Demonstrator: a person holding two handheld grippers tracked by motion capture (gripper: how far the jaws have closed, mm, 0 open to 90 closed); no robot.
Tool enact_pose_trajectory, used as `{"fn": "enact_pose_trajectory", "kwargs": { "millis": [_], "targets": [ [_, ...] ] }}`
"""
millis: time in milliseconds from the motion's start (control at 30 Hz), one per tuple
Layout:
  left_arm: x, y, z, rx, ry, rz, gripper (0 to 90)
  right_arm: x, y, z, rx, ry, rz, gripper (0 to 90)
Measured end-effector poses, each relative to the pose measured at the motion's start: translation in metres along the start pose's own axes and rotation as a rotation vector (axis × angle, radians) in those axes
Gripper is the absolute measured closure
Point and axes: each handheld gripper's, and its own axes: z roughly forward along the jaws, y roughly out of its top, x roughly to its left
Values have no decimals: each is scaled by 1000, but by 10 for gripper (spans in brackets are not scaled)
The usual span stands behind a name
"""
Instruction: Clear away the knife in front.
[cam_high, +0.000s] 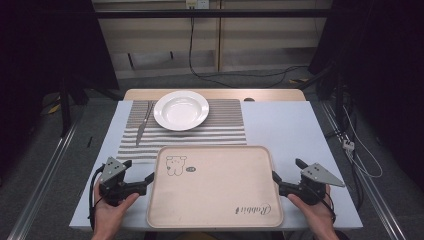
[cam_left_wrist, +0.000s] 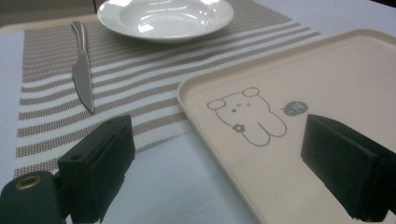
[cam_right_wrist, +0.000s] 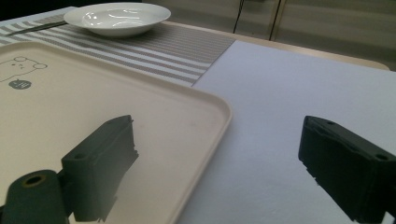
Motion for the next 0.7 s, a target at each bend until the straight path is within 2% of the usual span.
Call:
{"fn": "enact_pose_trajectory", "kwargs": {
  "millis": [267,400,467,600,700],
  "targets": [
    [1,0,-2,6,1,-2,97,0,1,4,9,14,5,101],
    [5,7,-3,17,-4,16,97,-1,0,5,24,21,4,97],
    [8,10,-4,10,5,6,97,-1,0,5,30,24,5,94],
    [11,13,-2,21,-3,2,97,0,0,6,36,28,8,94],
    [12,17,0,31,-2,18,98,1,1,6,39,33,6,94]
  ]
}}
